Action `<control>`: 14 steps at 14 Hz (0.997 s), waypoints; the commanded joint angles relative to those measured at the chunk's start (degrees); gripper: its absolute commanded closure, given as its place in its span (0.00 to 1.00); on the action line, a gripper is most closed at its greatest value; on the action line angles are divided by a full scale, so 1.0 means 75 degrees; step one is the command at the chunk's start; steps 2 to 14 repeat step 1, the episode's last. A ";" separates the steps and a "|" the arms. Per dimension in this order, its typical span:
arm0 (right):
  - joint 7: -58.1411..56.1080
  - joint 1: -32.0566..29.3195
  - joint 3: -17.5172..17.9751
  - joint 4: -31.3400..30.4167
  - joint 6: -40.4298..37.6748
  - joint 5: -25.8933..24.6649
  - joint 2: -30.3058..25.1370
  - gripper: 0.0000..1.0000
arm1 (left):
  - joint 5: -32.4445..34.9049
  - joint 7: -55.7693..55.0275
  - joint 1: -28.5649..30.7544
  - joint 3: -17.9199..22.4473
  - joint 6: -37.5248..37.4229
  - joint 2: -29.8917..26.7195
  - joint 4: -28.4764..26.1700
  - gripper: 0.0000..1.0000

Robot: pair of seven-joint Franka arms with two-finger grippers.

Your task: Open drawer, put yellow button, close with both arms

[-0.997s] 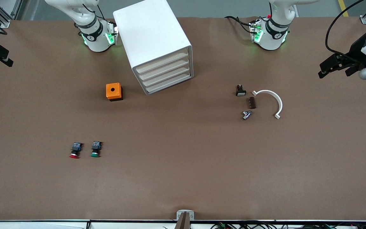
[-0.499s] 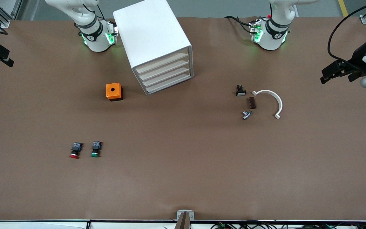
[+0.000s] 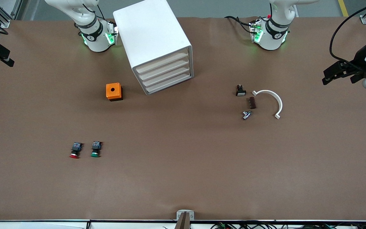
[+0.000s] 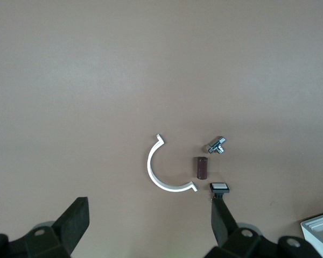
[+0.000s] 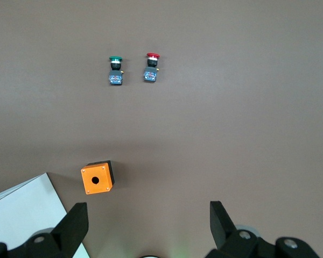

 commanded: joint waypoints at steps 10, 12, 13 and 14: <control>0.0094 0.0080 -0.0013 -0.0195 0.0026 -0.0096 -0.0213 0.00 | 0.0176 0.0155 0.0040 -0.0038 -0.0187 0.0119 0.0224 0.00; 0.0094 0.0080 -0.0013 -0.0195 0.0026 -0.0096 -0.0213 0.00 | 0.0176 0.0155 0.0040 -0.0038 -0.0187 0.0119 0.0224 0.00; 0.0094 0.0080 -0.0013 -0.0195 0.0026 -0.0096 -0.0213 0.00 | 0.0176 0.0155 0.0040 -0.0038 -0.0187 0.0119 0.0224 0.00; 0.0094 0.0080 -0.0013 -0.0195 0.0026 -0.0096 -0.0213 0.00 | 0.0176 0.0155 0.0040 -0.0038 -0.0187 0.0119 0.0224 0.00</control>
